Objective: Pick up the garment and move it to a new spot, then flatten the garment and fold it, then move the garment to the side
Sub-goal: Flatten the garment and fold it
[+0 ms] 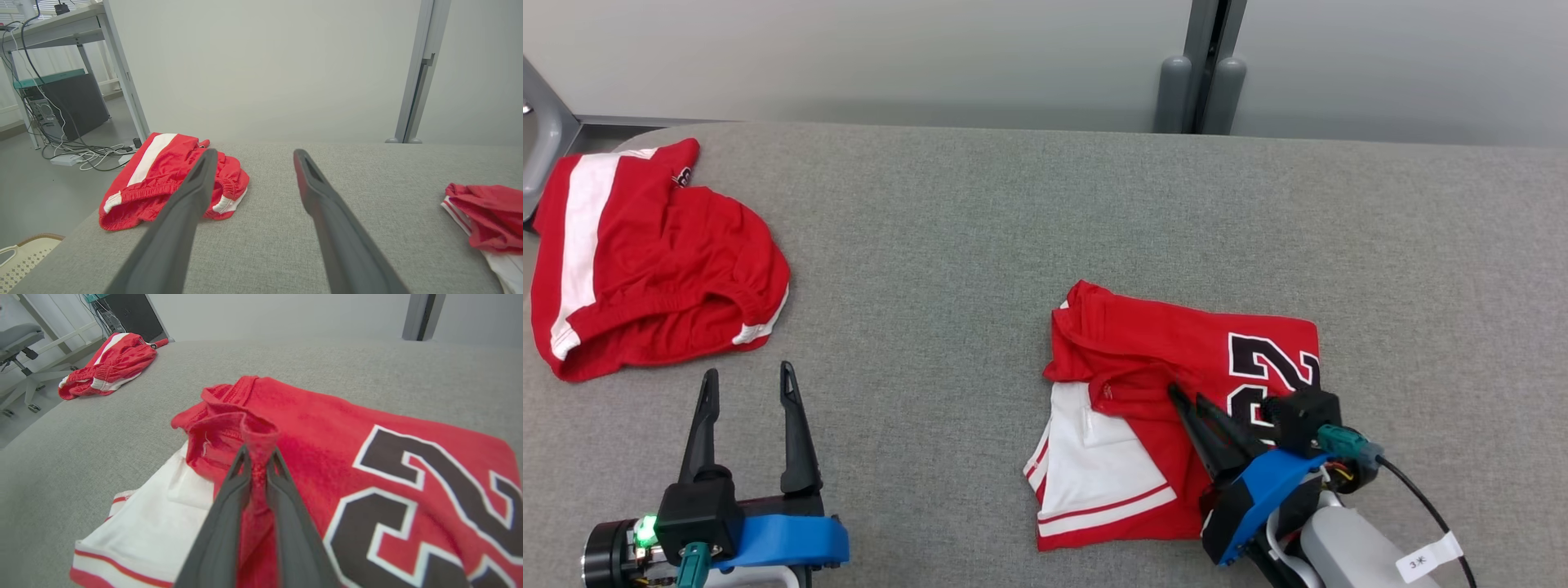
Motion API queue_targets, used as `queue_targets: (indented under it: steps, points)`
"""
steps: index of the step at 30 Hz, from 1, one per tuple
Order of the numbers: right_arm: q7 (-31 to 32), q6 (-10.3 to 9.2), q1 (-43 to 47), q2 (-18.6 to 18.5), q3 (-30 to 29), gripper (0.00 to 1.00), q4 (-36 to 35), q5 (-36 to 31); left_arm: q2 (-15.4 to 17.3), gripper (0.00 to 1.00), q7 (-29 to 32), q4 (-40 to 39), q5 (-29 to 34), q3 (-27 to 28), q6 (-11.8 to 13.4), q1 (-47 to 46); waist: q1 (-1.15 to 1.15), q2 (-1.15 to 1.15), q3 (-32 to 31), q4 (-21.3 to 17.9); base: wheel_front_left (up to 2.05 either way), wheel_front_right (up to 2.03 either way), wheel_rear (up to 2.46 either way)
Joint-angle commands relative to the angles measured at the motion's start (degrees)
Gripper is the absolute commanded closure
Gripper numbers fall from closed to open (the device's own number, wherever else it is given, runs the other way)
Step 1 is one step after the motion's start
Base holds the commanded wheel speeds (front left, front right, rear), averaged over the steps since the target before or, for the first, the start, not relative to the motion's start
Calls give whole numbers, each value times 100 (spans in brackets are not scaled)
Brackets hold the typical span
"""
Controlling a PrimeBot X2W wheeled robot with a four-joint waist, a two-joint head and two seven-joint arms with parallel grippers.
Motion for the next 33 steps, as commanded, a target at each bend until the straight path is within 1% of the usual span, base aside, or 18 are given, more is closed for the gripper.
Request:
queue_targets:
  steps: [1, 7, 11, 12, 13, 14, 19, 24, 25, 26, 27, 33]
  points:
    - [-81, 0, -66, 29, 108, 100, 38, 54, -10, 0, -23, -15, -35, -5, 14, 0, 0, 0, -11, 0, 0, 0, 0]
    - [-197, 0, -58, 131, 647, 100, -90, 189, -9, 0, -23, 24, -19, 38, -28, -6, 0, 0, -50, -21, 0, 0, 0]
    - [-171, 0, 93, 198, 1098, 100, -228, 324, -13, 0, -23, -6, -1, -10, 5, 0, 0, 0, -58, -14, 0, 0, 0]
    - [-162, 0, 118, 212, 1188, 91, -258, 342, -11, 0, -23, -7, -11, -10, 5, -1, 0, 0, -59, -13, 0, 0, 0]
    - [-151, 0, 147, 226, 1305, 30, -297, 365, -12, 0, -23, -6, -20, -9, 5, 2, 0, 0, -60, -11, 0, 0, 0]
    - [-148, 0, 171, 235, 1386, 0, -327, 403, -13, 0, -23, -5, -25, -10, 7, 9, 0, 0, -63, -10, 0, 0, 0]
    - [-169, 0, 282, 142, 1569, 0, -452, 494, -16, 0, -23, -17, -34, -5, 37, 66, 0, 0, -106, -39, 0, 0, 0]
    - [-279, 0, 326, -19, 1387, 0, -691, 537, -15, 0, -23, -1, -42, 29, 43, 101, 0, 0, -170, -117, 0, 0, 0]
    - [-332, 0, 370, -99, 1153, 0, -800, 509, -7, 0, -23, 11, -45, 40, 12, 103, 0, 0, -194, -169, 0, 0, 0]
    - [-332, 0, 370, -99, 1153, 0, -800, 509, -7, 0, -23, 11, -45, 40, 12, 103, 0, 0, -194, -169, 0, 0, 0]
    - [-357, 0, 390, -135, 1005, 0, -851, 481, -5, 0, -23, 11, -41, 45, 2, 104, 0, 0, -205, -196, 0, 0, 0]
    - [-428, 0, 516, -203, -84, 0, -1064, 182, 13, 0, -23, -12, 12, 69, -26, 145, 0, 0, -290, -374, 0, 0, 0]
